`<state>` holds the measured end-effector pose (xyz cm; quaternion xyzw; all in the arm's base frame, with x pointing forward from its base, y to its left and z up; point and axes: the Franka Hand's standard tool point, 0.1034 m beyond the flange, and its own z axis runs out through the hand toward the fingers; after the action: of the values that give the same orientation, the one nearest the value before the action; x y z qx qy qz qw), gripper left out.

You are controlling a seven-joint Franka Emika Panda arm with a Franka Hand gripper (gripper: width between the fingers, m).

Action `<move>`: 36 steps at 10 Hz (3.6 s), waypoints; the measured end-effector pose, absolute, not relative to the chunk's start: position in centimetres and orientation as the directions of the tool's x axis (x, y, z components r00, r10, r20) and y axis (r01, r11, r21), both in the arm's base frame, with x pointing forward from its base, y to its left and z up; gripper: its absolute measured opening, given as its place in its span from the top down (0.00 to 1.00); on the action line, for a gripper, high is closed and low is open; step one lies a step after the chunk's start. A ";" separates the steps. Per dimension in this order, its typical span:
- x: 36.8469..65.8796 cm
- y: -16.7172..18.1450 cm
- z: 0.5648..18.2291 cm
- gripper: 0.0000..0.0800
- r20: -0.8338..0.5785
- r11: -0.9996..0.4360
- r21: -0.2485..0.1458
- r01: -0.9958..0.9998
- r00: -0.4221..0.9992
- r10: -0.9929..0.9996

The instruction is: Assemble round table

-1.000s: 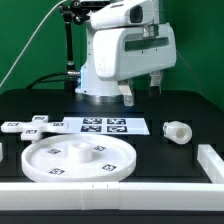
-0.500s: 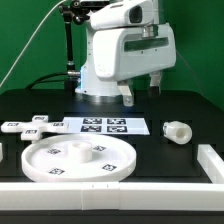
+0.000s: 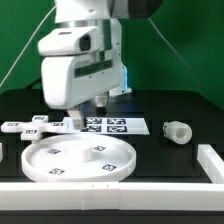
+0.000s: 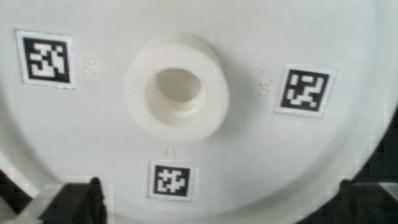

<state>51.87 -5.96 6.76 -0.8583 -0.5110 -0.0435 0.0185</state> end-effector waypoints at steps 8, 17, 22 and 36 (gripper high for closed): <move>52.1 -6.8 3.5 0.19 0.092 -0.485 -0.001 0.874 0.483 0.871; 52.2 -7.8 1.8 0.50 0.091 -0.499 -0.016 0.867 0.498 0.862; 52.2 -7.8 1.8 0.49 0.091 -0.499 -0.016 0.866 0.498 0.862; 56.0 3.1 1.8 0.49 0.142 -0.616 -0.024 0.787 0.613 0.777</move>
Offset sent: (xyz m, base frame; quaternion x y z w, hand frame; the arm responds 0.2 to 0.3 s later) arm 0.0000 0.0000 0.0000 0.0000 0.0000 0.0000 1.0000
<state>55.97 3.14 1.83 -0.8971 -0.4359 -0.0586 0.0420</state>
